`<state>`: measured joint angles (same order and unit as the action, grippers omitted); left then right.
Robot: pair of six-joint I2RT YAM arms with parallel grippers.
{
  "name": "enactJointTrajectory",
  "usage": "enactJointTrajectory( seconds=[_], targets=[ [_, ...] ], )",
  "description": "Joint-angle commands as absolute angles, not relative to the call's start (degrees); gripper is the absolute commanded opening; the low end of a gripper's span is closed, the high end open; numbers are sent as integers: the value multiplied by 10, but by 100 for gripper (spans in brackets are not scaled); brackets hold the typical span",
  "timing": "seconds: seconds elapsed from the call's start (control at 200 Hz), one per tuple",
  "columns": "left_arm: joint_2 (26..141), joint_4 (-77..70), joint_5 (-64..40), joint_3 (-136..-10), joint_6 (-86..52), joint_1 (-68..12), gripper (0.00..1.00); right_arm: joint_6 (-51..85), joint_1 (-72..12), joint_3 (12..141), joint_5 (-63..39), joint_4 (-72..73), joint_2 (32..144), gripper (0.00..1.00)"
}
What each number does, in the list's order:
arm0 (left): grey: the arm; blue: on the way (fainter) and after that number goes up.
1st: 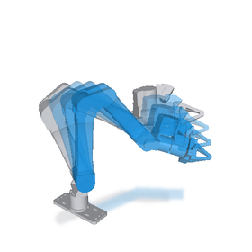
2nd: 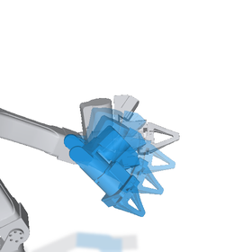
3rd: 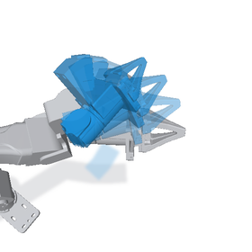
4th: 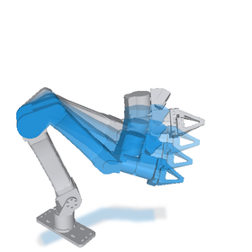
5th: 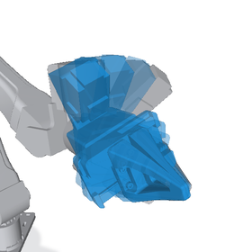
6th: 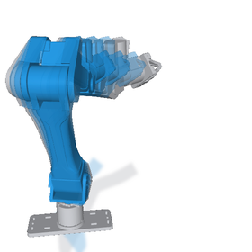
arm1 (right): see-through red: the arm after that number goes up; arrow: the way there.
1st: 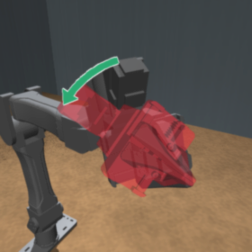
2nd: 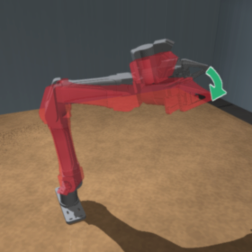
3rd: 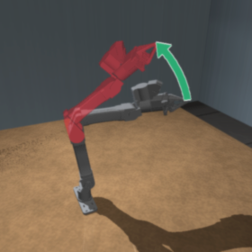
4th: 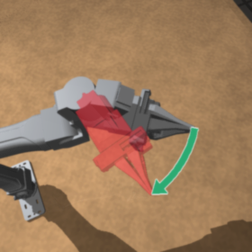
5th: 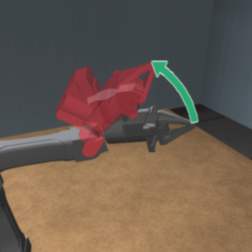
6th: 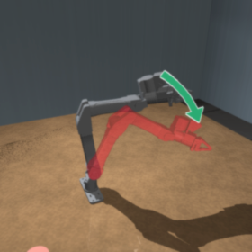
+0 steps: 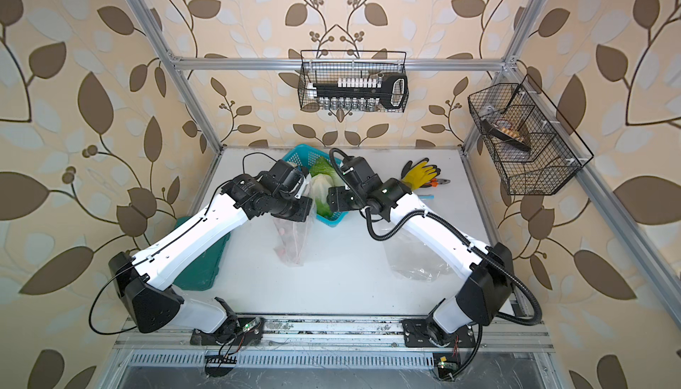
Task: Put the chinese cabbages into a zipper bag and zip it
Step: Move the basket to the center of the board, then open the zipper of the food storage bag at the center of the board.
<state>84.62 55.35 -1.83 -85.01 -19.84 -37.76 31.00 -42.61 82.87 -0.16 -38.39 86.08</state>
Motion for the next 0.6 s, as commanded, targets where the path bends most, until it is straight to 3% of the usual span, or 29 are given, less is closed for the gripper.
enactJointTrajectory(
  seconds=[0.0, 0.235, 0.47, 0.525, 0.595],
  targets=[
    [866, 523, -1, -866, -210, -392, 0, 349, -457, 821, -30, -380, 834, 82],
    [872, 496, -6, -833, -230, -409, 0, 380, -479, 827, -41, -352, 853, 80],
    [837, 485, -3, -815, -224, -410, 0, 380, -469, 795, -11, -348, 870, 71],
    [837, 481, -9, -815, -225, -410, 0, 378, -468, 786, -14, -346, 868, 63],
    [838, 476, -14, -813, -227, -409, 0, 371, -464, 779, -10, -350, 862, 42]
  ],
)
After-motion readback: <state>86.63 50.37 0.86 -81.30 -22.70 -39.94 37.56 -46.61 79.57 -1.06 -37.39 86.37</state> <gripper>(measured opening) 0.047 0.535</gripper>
